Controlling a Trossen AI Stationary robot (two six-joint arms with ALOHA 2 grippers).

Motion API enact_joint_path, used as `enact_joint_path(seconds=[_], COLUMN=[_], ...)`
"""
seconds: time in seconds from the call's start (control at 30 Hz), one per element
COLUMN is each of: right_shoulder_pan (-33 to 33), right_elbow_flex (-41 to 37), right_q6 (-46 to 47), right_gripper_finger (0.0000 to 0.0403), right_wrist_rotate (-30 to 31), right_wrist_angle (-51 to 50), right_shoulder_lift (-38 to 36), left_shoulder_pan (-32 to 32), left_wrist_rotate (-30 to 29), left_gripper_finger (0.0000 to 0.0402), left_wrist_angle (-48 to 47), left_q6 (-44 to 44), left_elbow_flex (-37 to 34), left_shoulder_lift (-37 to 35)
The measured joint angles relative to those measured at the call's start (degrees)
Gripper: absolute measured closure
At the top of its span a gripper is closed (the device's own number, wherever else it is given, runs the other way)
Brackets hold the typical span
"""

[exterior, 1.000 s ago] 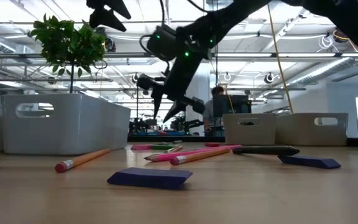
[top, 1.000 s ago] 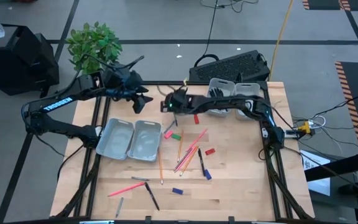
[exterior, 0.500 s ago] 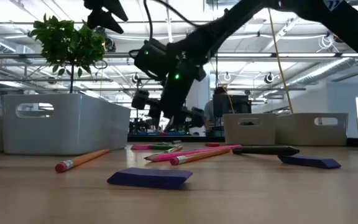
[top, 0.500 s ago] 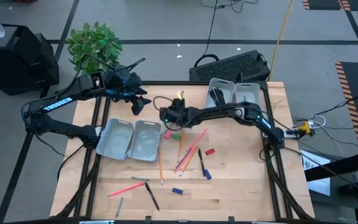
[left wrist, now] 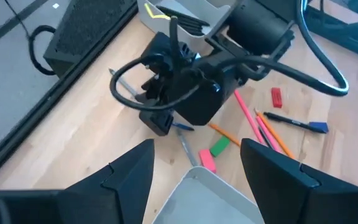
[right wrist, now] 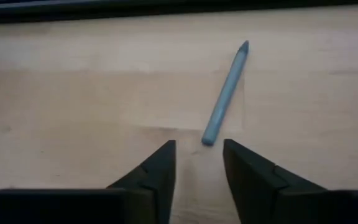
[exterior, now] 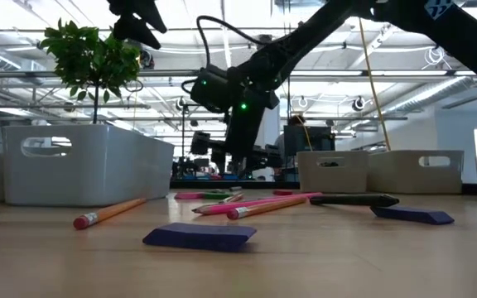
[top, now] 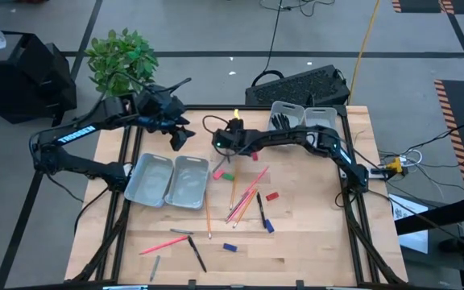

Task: Sort crayons/erasers/pens/pencils in bins
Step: Put the gray crayon into the top right gray bin

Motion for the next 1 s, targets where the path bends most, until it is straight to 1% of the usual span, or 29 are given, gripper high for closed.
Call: enact_joint_path(seconds=[0.1,0.2,0.37,0.47,0.63,0.77,0.93,1.0], right_shoulder_pan=[-0.4,-1.0,-2.4,-2.2,-1.1,0.3,1.4,1.5], right_elbow_flex=[0.0,0.0,0.0,0.0,0.1,0.0,0.1,0.0], right_q6=[-0.1,-2.2,-4.9,-5.0,-5.1,-2.5,-2.3,-3.3], right_gripper_finger=[0.0228,0.0210,0.0211,0.0212,0.0212,0.0213,0.0213,0.0213], right_wrist_rotate=[2.1,4.7,4.8,6.4,5.2,5.3,11.5,12.2], right_wrist_angle=[1.1,1.8,1.9,1.5,3.6,4.9,8.2,10.0], right_shoulder_lift=[-0.1,-0.1,0.6,1.3,1.9,4.2,6.7,7.5], left_shoulder_pan=[0.0,0.0,-0.5,-1.1,-1.9,-2.7,-3.8,-4.5], left_wrist_rotate=[-0.5,-0.5,-0.5,-1.2,-2.3,-2.5,-2.6,-2.7], left_gripper_finger=[0.0158,0.0158,0.0158,0.0158,0.0158,0.0158,0.0158,0.0158], left_wrist_angle=[-0.3,-0.4,-0.5,-1.0,-2.9,-3.5,-3.6,-4.3], left_q6=[-0.8,-2.5,-1.6,-1.3,-2.4,-1.6,-0.8,-0.4], left_elbow_flex=[0.0,0.0,0.0,0.0,0.0,0.0,0.0,0.0], left_shoulder_lift=[0.0,0.0,0.0,0.0,0.0,0.0,0.0,0.0])
